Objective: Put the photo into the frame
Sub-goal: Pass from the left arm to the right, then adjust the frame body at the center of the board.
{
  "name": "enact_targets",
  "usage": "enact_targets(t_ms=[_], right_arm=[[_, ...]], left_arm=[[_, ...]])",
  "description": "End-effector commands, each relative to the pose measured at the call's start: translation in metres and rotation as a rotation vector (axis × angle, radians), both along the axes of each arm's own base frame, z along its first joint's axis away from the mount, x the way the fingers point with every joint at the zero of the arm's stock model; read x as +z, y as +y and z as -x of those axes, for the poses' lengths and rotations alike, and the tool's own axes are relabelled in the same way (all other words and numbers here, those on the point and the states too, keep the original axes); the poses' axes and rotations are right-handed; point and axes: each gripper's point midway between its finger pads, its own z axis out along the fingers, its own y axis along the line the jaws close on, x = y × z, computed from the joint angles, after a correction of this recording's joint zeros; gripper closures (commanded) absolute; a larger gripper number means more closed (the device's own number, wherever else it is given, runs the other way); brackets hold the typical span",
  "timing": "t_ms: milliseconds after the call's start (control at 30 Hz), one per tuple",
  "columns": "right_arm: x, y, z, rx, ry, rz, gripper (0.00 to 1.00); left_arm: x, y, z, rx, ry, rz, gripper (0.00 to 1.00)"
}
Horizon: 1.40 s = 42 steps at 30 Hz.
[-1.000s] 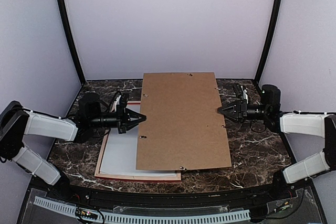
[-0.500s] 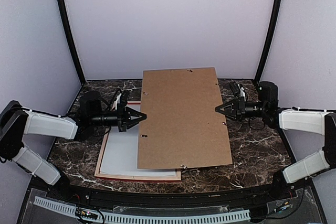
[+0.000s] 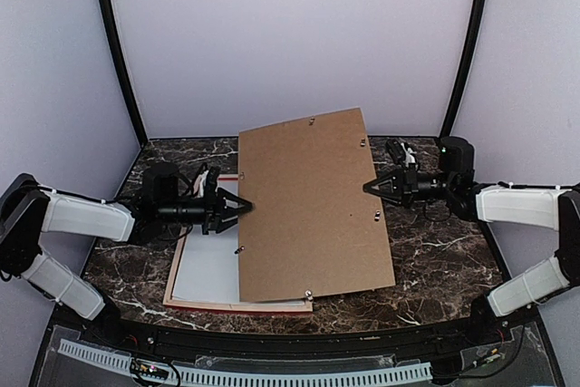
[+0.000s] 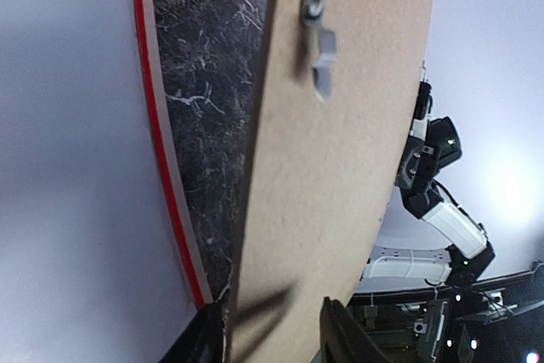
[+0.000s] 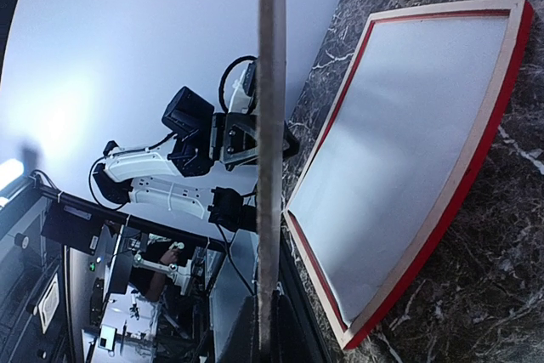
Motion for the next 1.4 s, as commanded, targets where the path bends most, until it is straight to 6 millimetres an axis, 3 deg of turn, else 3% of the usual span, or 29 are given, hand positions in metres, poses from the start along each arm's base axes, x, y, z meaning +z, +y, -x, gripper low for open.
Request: enact_targets(t_ms=[0,100,233,600,833,1033,1367], right_arm=[[0.031,0.009,0.006,0.049,-0.055,-0.075,1.0],[0.035,0.008,0.005,0.037,-0.019,-0.097,1.0],[0.031,0.008,0.002,0.017,0.033,-0.119,1.0],[-0.001,0.009,-0.01,-0.047,0.158,-0.122,1.0],[-0.021,0.025,-0.01,-0.064,0.222,-0.121,1.0],[-0.034,0.046,-0.01,-0.039,0.266,-0.141,1.0],[-0.052,0.073,-0.009,0.004,0.308,-0.151,1.0]], left_arm=[[0.002,0.008,-0.004,0.046,-0.031,-0.024,0.54],[0.002,0.017,-0.005,0.068,-0.035,-0.055,0.41],[0.009,0.037,-0.01,0.118,-0.051,-0.088,0.31],[0.041,0.09,-0.012,0.203,-0.165,-0.228,0.18],[0.01,0.15,-0.018,0.314,-0.066,-0.493,0.16],[-0.032,0.186,-0.026,0.365,0.03,-0.632,0.16],[-0.088,0.186,-0.031,0.322,0.152,-0.632,0.16]])
